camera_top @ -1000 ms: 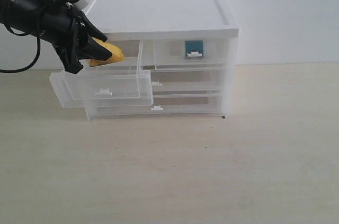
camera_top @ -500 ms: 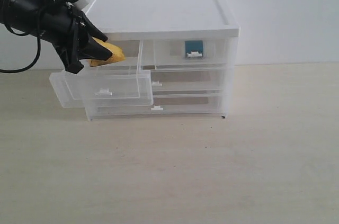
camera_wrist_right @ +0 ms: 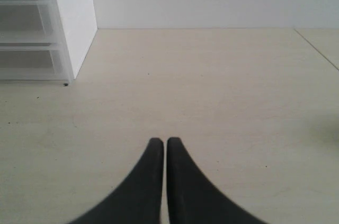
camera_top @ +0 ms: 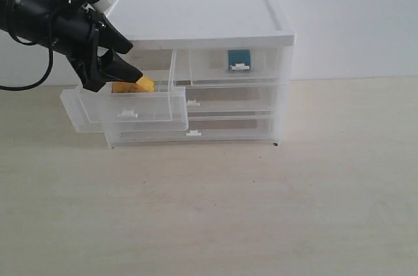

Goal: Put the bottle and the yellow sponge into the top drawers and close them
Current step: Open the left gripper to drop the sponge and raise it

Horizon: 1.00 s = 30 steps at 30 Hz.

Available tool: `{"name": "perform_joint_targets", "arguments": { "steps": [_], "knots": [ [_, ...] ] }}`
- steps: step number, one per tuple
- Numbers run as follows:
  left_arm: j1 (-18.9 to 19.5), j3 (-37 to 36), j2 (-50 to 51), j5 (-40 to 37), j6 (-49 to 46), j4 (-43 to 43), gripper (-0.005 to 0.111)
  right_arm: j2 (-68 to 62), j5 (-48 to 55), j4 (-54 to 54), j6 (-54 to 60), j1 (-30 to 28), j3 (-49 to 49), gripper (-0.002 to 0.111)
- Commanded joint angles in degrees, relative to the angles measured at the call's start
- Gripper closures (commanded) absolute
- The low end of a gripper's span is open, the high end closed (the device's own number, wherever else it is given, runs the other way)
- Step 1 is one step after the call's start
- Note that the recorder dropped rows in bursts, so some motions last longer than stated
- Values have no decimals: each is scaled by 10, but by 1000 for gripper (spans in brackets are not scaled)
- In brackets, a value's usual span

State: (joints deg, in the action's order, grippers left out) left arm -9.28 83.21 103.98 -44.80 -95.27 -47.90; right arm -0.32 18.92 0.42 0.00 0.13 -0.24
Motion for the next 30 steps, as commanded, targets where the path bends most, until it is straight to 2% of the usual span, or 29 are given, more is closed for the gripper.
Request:
{"name": "perform_joint_targets", "arguments": {
  "steps": [1, 6, 8, 10, 11, 13, 14, 20, 24, 28, 30],
  "knots": [
    [1, 4, 3, 53, 6, -48, 45, 3, -5, 1, 0, -1, 2, 108],
    [1, 14, -27, 56, 9, -57, 46, 3, -5, 1, 0, -1, 2, 108],
    [1, 14, -50, 54, 41, -49, 47, 3, -5, 1, 0, -1, 2, 108],
    [1, 14, -72, 35, 70, -15, 57, 3, -5, 1, 0, -1, 2, 108],
    [1, 14, -83, -4, 68, 20, 76, 3, -5, 1, 0, -1, 2, 108],
    [1, 14, -94, -32, 68, 46, 100, 3, -5, 1, 0, -1, 2, 108],
    [1, 14, -97, -44, 70, 54, 102, 3, -5, 1, 0, -1, 2, 108],
    [1, 14, -107, -163, 123, 75, 102, 3, -5, 1, 0, -1, 2, 108],
    [1, 43, -107, -252, 246, 130, 102, 3, -5, 1, 0, -1, 2, 108],
    [1, 61, -107, -252, 250, 130, 102, 3, -5, 1, 0, -1, 2, 108],
    [0, 61, -107, -252, 244, 133, 96, 3, -5, 1, 0, -1, 2, 108]
  ]
}}
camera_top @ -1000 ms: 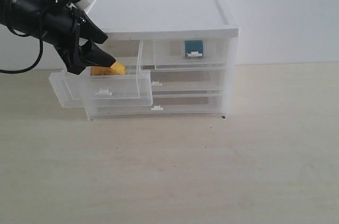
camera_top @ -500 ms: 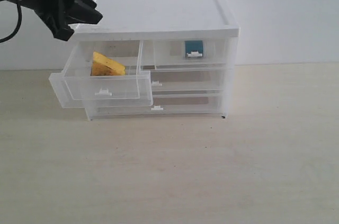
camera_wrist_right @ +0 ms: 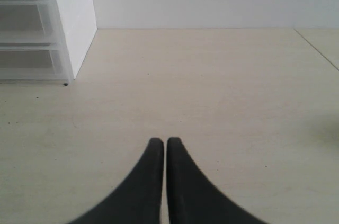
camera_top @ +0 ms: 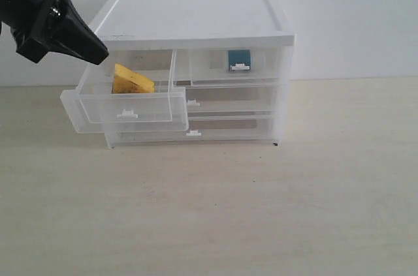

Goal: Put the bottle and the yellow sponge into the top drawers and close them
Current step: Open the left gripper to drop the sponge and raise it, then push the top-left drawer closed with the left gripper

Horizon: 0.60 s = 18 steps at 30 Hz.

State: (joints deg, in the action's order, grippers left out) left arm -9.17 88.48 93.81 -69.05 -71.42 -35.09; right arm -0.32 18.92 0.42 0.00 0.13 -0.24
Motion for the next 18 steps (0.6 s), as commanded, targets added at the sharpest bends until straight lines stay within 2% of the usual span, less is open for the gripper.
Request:
{"name": "perform_joint_targets", "arguments": {
  "steps": [1, 5, 6, 14, 18],
  "knots": [
    [-2, 9, -5, -9, -5, 9, 91, 3, -5, 1, 0, -1, 2, 108],
    [-8, 7, -5, -9, -59, 52, 56, 3, -5, 1, 0, -1, 2, 108],
    [-10, 7, -5, -9, -67, 65, 52, 3, -5, 1, 0, -1, 2, 108],
    [-68, 7, 15, -9, -106, 125, 51, 3, -5, 1, 0, -1, 2, 108],
    [-81, 7, 36, -9, -106, 172, 51, 3, -5, 1, 0, -1, 2, 108]
  ]
}}
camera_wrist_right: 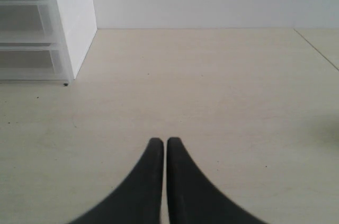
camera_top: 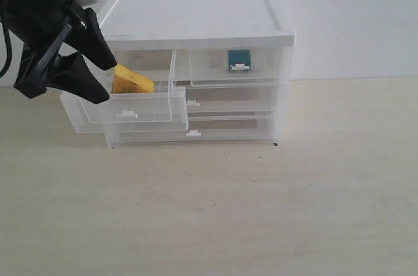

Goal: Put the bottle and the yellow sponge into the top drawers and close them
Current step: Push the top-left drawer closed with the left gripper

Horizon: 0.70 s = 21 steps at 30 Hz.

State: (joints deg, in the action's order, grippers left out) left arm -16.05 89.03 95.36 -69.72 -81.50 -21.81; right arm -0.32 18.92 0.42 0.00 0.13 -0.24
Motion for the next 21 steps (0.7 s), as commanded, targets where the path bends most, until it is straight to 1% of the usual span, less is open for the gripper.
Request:
{"name": "perform_joint_targets", "arguments": {
  "steps": [1, 4, 7, 12, 16, 19, 21],
  "knots": [
    [-12, 2, 26, -2, -5, 39, 51, 3, -5, 1, 0, -1, 2, 108],
    [-12, 2, 38, 2, -5, 39, 52, 3, -5, 1, 0, -1, 2, 108],
    [-12, 2, 47, 27, -5, 39, 54, 3, -5, 1, 0, -1, 2, 108],
    [-12, 2, 60, 29, -8, 53, 54, 3, -5, 1, 0, -1, 2, 108],
    [-12, 2, 72, 51, -8, 59, 55, 3, -5, 1, 0, -1, 2, 108],
    [-12, 2, 76, 70, -8, 58, 58, 3, -5, 1, 0, -1, 2, 108],
    [-12, 2, 76, 82, -8, 58, 62, 3, -5, 1, 0, -1, 2, 108]
  ]
}}
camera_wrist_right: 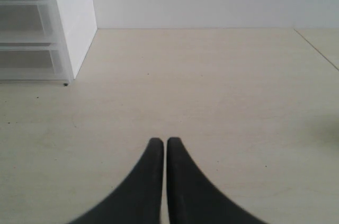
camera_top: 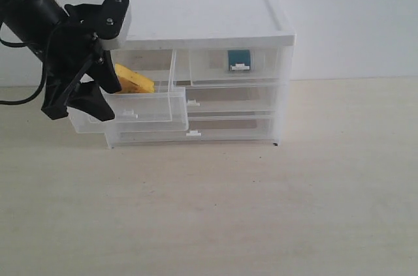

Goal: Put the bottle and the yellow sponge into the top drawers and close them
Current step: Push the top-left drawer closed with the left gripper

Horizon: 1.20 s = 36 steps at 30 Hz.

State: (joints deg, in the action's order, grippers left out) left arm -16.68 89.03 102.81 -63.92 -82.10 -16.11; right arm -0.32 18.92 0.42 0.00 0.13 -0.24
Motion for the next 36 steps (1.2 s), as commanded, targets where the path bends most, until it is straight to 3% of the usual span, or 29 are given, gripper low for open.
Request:
{"name": "perform_joint_targets", "arguments": {
  "steps": [1, 8, 26, 36],
  "knots": [
    [-5, 2, 1, 29, -2, 1, 66, 3, -5, 1, 0, -1, 2, 108],
    [-5, 2, 6, 47, -2, 1, 102, 3, -5, 1, 0, -1, 2, 108],
    [-5, 5, -3, 106, 0, 9, 102, 3, -5, 1, 0, -1, 2, 108],
    [-5, 47, -4, 88, 2, -14, 102, 3, -5, 1, 0, -1, 2, 108]
  ]
}}
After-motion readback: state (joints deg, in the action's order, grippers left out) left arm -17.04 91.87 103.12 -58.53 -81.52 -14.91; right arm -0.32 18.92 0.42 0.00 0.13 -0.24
